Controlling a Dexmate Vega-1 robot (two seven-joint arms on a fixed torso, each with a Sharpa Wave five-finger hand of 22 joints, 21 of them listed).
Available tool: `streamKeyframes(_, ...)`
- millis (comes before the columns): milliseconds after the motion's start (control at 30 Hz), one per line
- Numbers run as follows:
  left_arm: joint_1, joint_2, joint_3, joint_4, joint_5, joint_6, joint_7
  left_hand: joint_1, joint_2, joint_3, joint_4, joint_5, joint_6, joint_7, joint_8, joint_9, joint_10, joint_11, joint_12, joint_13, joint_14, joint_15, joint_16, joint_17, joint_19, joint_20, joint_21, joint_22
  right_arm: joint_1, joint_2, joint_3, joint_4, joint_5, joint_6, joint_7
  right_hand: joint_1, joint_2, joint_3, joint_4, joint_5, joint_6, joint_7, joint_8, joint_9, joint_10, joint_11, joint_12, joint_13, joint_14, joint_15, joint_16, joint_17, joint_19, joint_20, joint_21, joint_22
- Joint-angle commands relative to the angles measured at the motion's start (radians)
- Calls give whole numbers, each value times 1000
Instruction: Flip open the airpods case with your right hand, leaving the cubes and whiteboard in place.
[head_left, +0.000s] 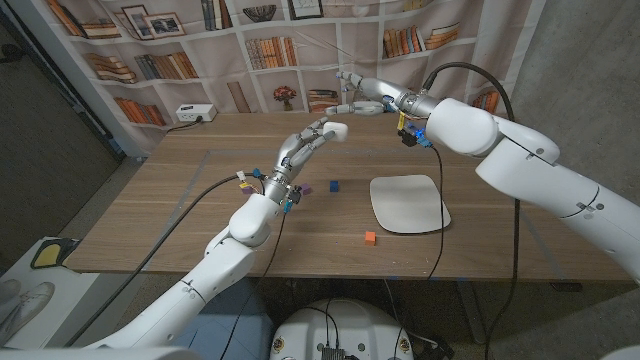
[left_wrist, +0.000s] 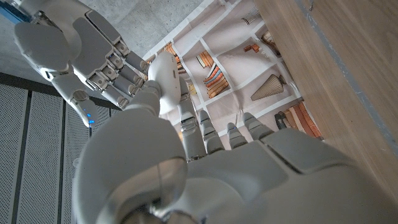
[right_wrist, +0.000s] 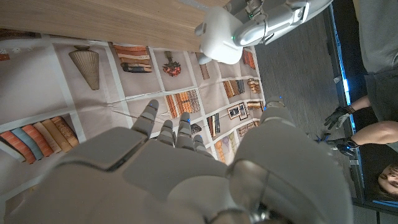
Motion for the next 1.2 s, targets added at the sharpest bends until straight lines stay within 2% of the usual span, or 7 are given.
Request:
streamKeyframes(33,-10,-22,14,49,-16,-46,-28,-4,8,-7,-1,9,59,-67,4,3,2,-4,3,4,0,-5,2,3,5,-2,6,3,50,8,-45,-4,-19,-42,31,1,6,5,-6,0,-61,8,5,2,-2,5,6,0,-2,6,9,2,-1,4,5,2)
streamKeyframes(400,-3,-29,15,57,-12,-61,-25,-5,8,-11,-1,13,61,-70,4,2,4,-4,4,5,0,-7,1,3,6,-2,7,3,76,19,-78,3,-36,-64,47,1,7,5,-7,0,-57,9,8,2,-6,8,6,0,-3,6,10,2,0,4,7,3)
streamKeyframes(533,-4,-29,16,56,-10,-62,-26,-5,8,-12,-1,14,60,-69,4,1,5,-5,4,5,1,-6,2,3,7,-2,7,3,79,21,-85,-1,-48,-72,45,5,11,8,-14,0,-61,8,10,2,-43,19,0,-2,-59,20,-5,2,-23,6,0,2)
streamKeyframes(667,-2,-27,16,52,-8,-58,-25,-5,8,-14,-1,16,60,-71,3,1,5,-5,4,5,1,-6,2,2,7,-2,7,3,86,19,-91,3,-53,-71,56,7,12,9,-15,0,-64,6,9,2,-49,20,0,-2,-65,19,-5,1,-27,6,0,2)
streamKeyframes(900,2,-28,16,53,-16,-60,-29,-6,9,-17,0,18,54,-74,1,0,8,-8,5,5,3,-6,2,2,9,0,7,3,105,20,-114,6,-78,-82,79,23,17,17,-26,2,-63,-3,12,2,-52,8,3,-3,-58,6,1,1,-17,-2,6,3)
streamKeyframes(1033,1,-31,16,56,-18,-65,-29,-7,9,-18,1,18,55,-74,1,0,7,-6,5,5,3,-5,2,2,9,0,7,3,112,22,-118,14,-84,-81,89,41,19,25,-36,3,-57,-20,16,2,-52,-3,7,-4,-60,1,3,1,-22,2,5,2)
streamKeyframes(1200,0,-32,17,56,-19,-63,-30,-7,10,-19,1,19,52,-73,0,0,6,-6,4,5,3,-5,2,2,9,0,7,3,116,24,-122,17,-94,-85,95,53,21,30,-43,3,-54,-26,18,2,-54,-10,8,-4,-63,-4,3,0,-25,2,4,2)
